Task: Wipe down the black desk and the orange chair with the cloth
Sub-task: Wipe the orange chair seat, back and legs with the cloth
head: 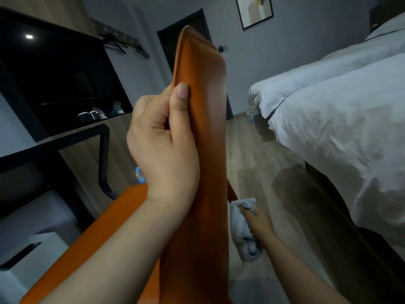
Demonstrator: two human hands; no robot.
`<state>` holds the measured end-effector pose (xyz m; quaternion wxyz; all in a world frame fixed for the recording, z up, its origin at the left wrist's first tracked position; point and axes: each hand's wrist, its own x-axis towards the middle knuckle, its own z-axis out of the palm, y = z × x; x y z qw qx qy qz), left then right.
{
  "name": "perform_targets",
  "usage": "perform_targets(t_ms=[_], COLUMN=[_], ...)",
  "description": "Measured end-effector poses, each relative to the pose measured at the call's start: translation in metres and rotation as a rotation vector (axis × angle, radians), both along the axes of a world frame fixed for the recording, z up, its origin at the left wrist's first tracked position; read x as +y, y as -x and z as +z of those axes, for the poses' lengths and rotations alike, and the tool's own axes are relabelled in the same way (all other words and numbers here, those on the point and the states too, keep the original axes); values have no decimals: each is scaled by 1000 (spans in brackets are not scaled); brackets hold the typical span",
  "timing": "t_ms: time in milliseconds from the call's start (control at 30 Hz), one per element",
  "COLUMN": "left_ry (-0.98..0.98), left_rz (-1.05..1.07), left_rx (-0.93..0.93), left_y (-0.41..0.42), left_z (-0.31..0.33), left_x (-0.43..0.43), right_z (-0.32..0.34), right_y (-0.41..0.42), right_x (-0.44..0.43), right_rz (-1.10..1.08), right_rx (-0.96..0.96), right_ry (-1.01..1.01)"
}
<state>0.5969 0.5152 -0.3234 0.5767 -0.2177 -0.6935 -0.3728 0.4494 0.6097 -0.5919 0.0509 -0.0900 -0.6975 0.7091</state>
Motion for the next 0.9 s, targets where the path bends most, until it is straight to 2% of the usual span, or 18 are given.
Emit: perform_targets(t_ms=[167, 267, 400, 500, 633, 800, 900], left_ry=[2, -18, -18, -47, -12, -139, -235], left_rz=[-23, -64, -114, -205, -214, -217, -126], left_rx=[-34, -116, -328, -498, -659, -1093, -1300], left_y=[-3, -8, -18, -30, -41, -58, -78], left_z=[1, 2, 13, 27, 49, 99, 146], left_x=[-1, -3, -5, -7, -16, -31, -49], right_z=[14, 39, 92, 134, 197, 293, 362], right_y=[-18, -46, -95, -130, -170, -217, -244], right_x=[27, 51, 74, 79, 77, 73, 75], right_rz=[-93, -143, -196, -167, -135, -93, -77], right_rx=[46, 44, 41, 25, 7, 32, 75], right_ry=[-115, -166, -270, -304, -360, -460, -514])
